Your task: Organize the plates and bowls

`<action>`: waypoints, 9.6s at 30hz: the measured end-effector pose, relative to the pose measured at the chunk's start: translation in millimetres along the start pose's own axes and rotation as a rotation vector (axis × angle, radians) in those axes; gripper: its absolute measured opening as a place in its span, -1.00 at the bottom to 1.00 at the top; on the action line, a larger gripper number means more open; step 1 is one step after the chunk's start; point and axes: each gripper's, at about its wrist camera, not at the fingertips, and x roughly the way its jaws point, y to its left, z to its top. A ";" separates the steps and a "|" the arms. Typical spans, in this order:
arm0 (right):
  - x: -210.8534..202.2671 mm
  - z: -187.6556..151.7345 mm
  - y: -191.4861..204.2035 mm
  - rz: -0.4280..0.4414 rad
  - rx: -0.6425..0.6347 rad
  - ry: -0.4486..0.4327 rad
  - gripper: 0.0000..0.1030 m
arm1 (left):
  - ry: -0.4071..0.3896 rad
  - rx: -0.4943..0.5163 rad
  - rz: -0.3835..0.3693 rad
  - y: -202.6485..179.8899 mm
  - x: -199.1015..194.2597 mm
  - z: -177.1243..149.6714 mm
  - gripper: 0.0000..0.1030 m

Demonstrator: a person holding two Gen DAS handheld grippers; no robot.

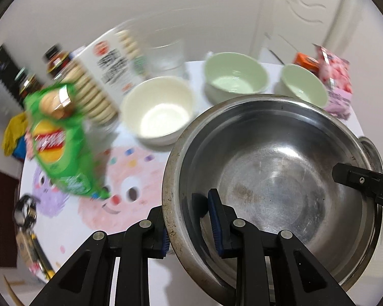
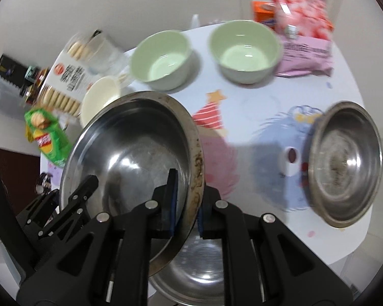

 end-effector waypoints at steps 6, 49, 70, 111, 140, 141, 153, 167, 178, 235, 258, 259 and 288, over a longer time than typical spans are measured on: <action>7.9 6.2 -44.4 -0.028 0.082 0.008 -0.71 | 0.013 0.077 0.002 -42.9 24.9 13.1 -0.50; -47.7 -17.6 -88.4 -0.026 0.189 -0.085 0.76 | 0.089 0.035 -0.005 -59.9 -17.5 -6.3 0.58; -128.6 -86.4 -198.2 -0.134 0.448 -0.193 0.76 | 0.017 0.328 -0.125 -223.7 -51.8 -18.7 0.58; -25.7 -33.0 -309.8 -0.076 0.431 0.044 -0.77 | 0.137 0.301 -0.051 -310.9 83.8 11.0 -0.36; -94.9 -1.0 -218.2 -0.059 0.241 -0.175 -0.77 | -0.053 0.185 -0.059 -234.3 -15.7 25.5 -0.45; -96.9 0.7 -208.5 -0.052 0.223 -0.179 -0.77 | -0.059 0.175 -0.052 -226.3 -22.1 25.7 -0.45; -82.1 6.8 -99.4 0.048 0.031 -0.168 -0.76 | -0.092 0.005 0.050 -113.0 -47.0 14.2 -0.45; -28.6 19.4 -40.3 0.067 -0.071 -0.075 -0.76 | -0.051 -0.080 0.104 -47.8 -22.7 8.0 -0.45; 5.9 29.7 -52.0 0.028 -0.070 0.008 -0.75 | 0.008 -0.079 0.091 -53.4 16.1 11.4 -0.45; 10.4 -124.5 -91.4 0.045 0.085 0.164 0.51 | 0.119 0.035 -0.009 -40.0 4.4 -136.5 0.45; 32.9 -122.7 -93.4 0.037 0.094 0.196 0.51 | 0.172 0.049 -0.003 -53.4 33.3 -133.6 0.45; 33.3 -122.7 -93.5 0.040 0.092 0.199 0.51 | 0.172 0.051 -0.004 -54.9 33.2 -132.6 0.45; 45.6 -135.3 -88.1 0.059 0.029 0.320 -0.80 | 0.182 0.082 0.002 -73.2 28.0 -140.2 -0.46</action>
